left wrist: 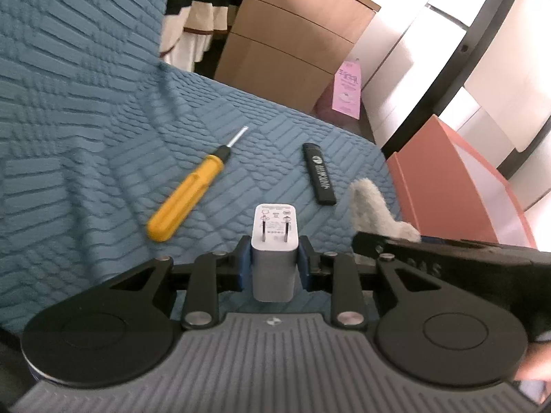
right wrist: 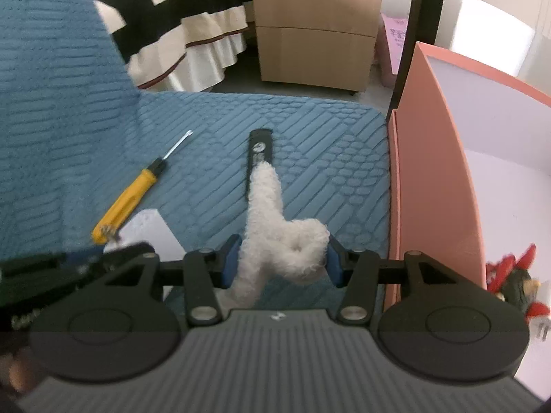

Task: Organize rigid objects

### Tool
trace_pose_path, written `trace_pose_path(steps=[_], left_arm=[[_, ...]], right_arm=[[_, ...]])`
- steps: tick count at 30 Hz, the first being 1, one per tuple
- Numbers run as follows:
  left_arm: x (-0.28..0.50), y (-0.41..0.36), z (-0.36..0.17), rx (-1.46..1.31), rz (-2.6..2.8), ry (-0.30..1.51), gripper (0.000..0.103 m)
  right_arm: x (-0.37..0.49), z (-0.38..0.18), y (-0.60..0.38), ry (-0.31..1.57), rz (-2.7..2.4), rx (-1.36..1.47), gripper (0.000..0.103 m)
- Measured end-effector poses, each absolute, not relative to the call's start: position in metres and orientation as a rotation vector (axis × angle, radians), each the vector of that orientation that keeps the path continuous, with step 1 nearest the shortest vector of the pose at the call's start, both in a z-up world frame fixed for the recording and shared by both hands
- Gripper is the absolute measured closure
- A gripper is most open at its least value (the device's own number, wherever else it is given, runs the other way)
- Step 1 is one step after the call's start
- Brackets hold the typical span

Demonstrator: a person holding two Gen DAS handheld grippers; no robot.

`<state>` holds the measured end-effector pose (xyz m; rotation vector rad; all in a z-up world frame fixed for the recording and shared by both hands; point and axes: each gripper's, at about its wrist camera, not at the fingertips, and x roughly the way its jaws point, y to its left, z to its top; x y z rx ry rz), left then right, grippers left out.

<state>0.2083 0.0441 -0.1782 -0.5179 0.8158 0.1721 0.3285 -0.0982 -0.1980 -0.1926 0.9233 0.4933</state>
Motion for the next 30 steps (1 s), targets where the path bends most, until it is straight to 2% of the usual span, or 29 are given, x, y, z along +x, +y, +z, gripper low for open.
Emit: trace_pose_path(steps=[12, 21, 30], left_arm=[[0.181, 0.046, -0.17, -0.467, 0.171, 0.856, 0.071], [0.182, 0.043, -0.173, -0.485, 0.16, 0.876, 0.071], [0.187, 0.037, -0.18, -0.508, 0.146, 0.91, 0.06]], right_arm=[[0.279, -0.194, -0.108, 0.903, 0.535, -0.231, 0.05], [0.268, -0.21, -0.108, 0.961, 0.537, -0.231, 0.05], [0.271, -0.221, -0.108, 1.003, 0.523, -0.21, 0.046]])
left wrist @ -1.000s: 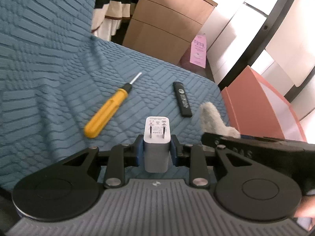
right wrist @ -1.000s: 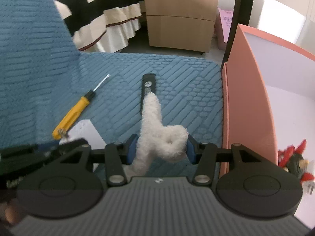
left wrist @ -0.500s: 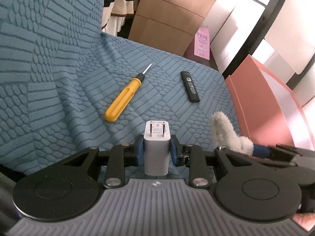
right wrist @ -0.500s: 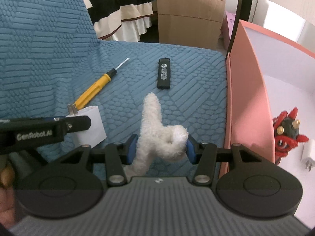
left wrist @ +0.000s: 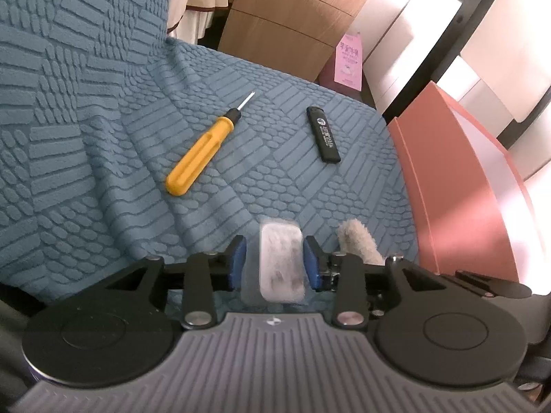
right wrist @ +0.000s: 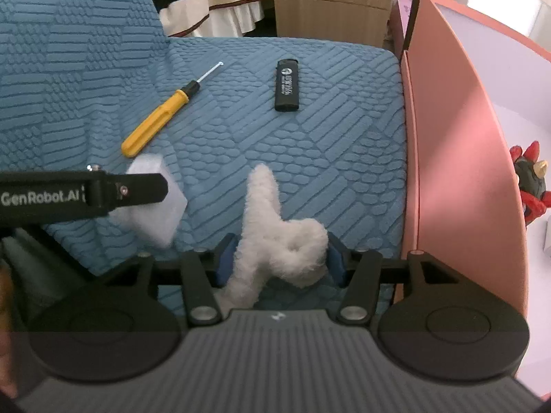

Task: Organize rigid objects

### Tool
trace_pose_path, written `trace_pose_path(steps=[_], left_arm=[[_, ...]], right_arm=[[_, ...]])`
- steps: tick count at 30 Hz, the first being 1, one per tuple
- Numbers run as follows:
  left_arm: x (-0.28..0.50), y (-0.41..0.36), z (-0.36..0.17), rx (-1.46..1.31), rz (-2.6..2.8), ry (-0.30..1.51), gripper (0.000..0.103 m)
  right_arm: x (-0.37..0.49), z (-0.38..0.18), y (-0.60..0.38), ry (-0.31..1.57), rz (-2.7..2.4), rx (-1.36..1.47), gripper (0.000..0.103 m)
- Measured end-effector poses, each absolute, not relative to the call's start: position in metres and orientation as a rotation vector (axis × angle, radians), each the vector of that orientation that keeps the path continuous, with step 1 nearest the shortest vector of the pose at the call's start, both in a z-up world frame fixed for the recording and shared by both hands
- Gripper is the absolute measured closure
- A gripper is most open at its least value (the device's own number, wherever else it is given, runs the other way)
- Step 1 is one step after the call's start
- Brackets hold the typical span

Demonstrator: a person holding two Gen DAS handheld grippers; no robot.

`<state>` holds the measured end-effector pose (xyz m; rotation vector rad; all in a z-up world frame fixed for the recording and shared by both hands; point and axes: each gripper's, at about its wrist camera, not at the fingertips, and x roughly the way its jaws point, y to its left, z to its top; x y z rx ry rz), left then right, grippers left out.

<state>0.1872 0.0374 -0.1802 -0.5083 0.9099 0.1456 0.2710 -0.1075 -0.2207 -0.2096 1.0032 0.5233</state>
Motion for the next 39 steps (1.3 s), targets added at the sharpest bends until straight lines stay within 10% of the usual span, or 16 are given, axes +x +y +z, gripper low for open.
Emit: trace_pose_path(steps=[36, 38, 39], left_arm=[[0.203, 0.039, -0.177, -0.485, 0.174, 0.872, 0.072], [0.202, 0.039, -0.173, -0.487, 0.169, 0.862, 0.074], [0.2, 0.04, -0.17, -0.498, 0.167, 0.853, 0.094]], right_arm=[[0.268, -0.196, -0.109, 0.929, 0.482, -0.188, 0.052], [0.269, -0.19, -0.112, 0.92, 0.471, -0.193, 0.052], [0.269, -0.188, -0.113, 0.916, 0.472, -0.193, 0.052]])
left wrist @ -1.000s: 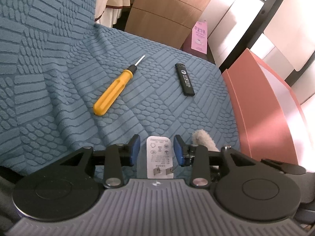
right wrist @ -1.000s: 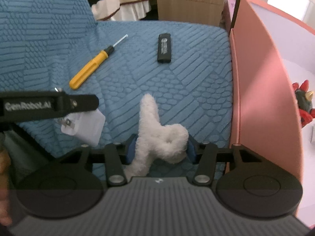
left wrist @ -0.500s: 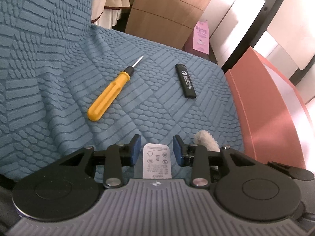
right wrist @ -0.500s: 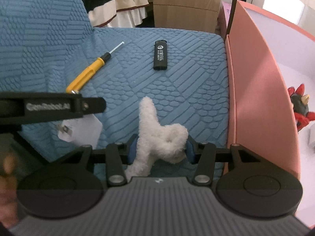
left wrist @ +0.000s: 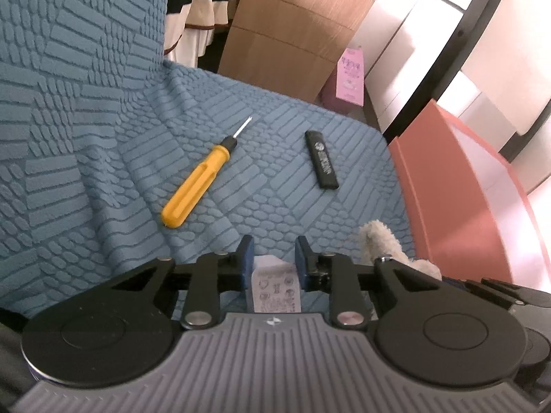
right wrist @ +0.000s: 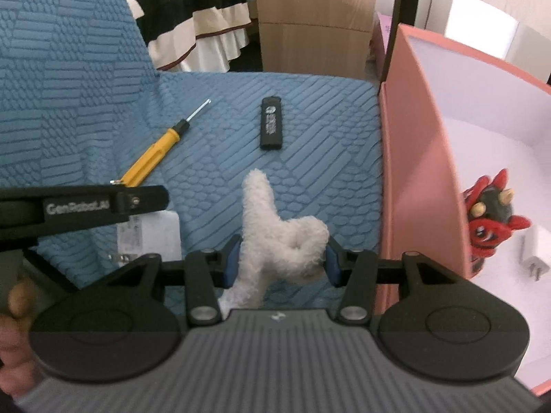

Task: Organize rigid objects

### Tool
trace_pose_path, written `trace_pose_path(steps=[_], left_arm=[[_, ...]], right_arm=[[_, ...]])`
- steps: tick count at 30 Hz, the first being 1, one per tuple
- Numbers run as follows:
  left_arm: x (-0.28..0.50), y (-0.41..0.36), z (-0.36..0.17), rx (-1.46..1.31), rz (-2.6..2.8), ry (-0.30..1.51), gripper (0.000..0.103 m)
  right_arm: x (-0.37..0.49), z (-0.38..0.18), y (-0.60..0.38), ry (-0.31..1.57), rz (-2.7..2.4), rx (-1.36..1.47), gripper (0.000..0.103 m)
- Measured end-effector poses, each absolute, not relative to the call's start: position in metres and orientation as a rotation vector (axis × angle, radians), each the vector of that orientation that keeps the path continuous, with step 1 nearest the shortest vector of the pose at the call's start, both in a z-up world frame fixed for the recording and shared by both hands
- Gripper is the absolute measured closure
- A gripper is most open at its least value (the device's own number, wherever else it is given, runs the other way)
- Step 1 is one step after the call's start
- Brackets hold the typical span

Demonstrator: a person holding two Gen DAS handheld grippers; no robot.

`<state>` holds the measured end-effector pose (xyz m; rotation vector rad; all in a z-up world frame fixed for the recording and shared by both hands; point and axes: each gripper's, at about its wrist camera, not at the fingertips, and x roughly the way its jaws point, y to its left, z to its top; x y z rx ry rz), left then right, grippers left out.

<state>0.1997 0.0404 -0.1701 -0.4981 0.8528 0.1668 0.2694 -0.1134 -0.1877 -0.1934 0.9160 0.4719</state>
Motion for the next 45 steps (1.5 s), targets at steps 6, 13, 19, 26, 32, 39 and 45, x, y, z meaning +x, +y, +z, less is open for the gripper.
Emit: trace_pose_path(steps=[6, 13, 19, 26, 32, 39, 45], left_arm=[[0.196, 0.044, -0.15, -0.525, 0.137, 0.816, 0.101], [0.189, 0.054, -0.153, -0.579, 0.114, 0.809, 0.1], [0.183, 0.064, -0.154, -0.617, 0.103, 0.808, 0.1], [0.183, 0.063, -0.158, -0.616, 0.098, 0.826, 0.081], [0.184, 0.052, -0.164, -0.56, 0.095, 0.829, 0.05], [0.19, 0.029, -0.166, -0.367, 0.128, 0.844, 0.03], [0.192, 0.036, -0.177, -0.396, 0.136, 0.879, 0.029]], right_arm=[[0.263, -0.169, -0.118, 0.88, 0.48, -0.204, 0.052], [0.262, -0.174, -0.117, 0.89, 0.479, -0.2, 0.052], [0.255, -0.185, -0.112, 0.891, 0.478, -0.209, 0.052], [0.249, -0.195, -0.111, 0.888, 0.485, -0.214, 0.052], [0.245, -0.2, -0.112, 0.894, 0.481, -0.195, 0.052], [0.244, -0.211, -0.107, 0.912, 0.487, -0.205, 0.052], [0.243, -0.212, -0.107, 0.914, 0.49, -0.202, 0.052]])
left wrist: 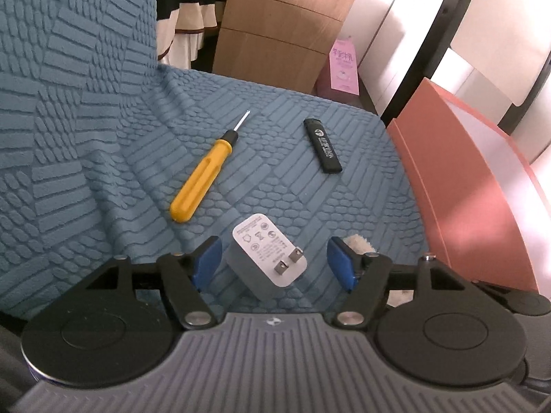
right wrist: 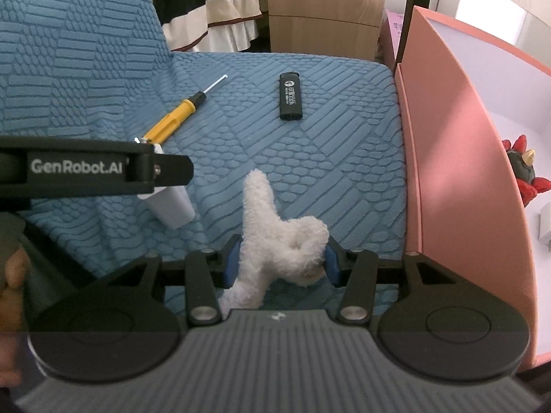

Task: Organize rigid objects

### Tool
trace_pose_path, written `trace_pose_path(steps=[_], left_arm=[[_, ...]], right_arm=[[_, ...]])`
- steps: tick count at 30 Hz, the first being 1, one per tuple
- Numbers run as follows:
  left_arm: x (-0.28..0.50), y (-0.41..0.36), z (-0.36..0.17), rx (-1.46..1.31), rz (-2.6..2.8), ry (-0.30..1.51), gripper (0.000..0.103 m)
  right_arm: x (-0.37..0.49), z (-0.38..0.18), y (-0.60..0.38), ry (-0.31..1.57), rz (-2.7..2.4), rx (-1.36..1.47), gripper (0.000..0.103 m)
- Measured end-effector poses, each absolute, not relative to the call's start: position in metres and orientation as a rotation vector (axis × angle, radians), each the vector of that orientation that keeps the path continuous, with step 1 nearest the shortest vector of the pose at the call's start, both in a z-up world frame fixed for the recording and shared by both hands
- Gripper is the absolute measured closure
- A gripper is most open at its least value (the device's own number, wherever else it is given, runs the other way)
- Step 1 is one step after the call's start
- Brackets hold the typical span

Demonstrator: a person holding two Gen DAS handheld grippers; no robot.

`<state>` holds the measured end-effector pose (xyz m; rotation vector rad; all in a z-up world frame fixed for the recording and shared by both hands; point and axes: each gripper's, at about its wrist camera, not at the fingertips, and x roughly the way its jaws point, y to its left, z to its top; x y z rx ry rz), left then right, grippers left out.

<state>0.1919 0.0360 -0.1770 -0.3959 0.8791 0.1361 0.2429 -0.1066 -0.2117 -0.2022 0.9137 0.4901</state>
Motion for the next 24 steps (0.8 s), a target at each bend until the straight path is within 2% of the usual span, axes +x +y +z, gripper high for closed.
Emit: trace_pose_path(steps=[14, 17, 24], left_arm=[[0.199, 0.034, -0.2, -0.399, 0.156, 0.893, 0.031], [0.199, 0.033, -0.201, -0.394, 0.17, 0.891, 0.041], [0.193, 0.034, -0.196, -0.389, 0.188, 0.888, 0.051]], right_arm=[[0.243, -0.215, -0.108, 0.93, 0.477, -0.19, 0.052], [0.242, -0.215, -0.108, 0.934, 0.477, -0.182, 0.052], [0.241, -0.215, -0.108, 0.95, 0.471, -0.152, 0.052]])
